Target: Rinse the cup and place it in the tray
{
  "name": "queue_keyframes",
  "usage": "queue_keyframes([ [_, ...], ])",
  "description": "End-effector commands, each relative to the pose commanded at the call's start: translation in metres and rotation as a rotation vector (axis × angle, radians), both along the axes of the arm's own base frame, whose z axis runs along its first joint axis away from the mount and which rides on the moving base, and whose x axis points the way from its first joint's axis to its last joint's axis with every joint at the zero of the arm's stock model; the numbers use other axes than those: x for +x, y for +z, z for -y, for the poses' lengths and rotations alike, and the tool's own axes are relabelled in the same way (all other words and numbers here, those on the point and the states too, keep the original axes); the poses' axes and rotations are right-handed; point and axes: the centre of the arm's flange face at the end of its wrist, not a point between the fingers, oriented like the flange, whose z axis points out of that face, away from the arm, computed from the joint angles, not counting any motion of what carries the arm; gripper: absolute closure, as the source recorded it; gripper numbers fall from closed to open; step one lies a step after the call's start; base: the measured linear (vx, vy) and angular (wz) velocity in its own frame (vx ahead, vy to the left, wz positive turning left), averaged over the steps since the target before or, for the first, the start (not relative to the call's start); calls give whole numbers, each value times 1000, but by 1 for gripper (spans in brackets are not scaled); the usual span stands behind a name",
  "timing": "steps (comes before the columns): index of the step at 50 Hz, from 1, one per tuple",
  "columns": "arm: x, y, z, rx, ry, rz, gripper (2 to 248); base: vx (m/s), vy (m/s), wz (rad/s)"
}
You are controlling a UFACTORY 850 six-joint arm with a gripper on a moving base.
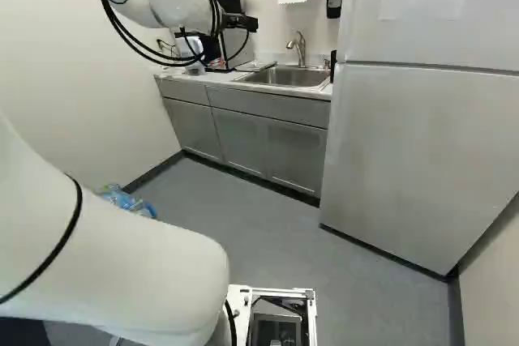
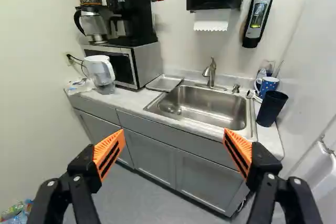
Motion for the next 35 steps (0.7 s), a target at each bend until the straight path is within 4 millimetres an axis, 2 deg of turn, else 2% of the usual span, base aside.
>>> queue_keyframes([
  [25, 0, 0, 0, 0, 0, 0, 3, 20, 1, -11],
  [35, 0, 0, 0, 0, 0, 0, 3, 99, 59, -23],
])
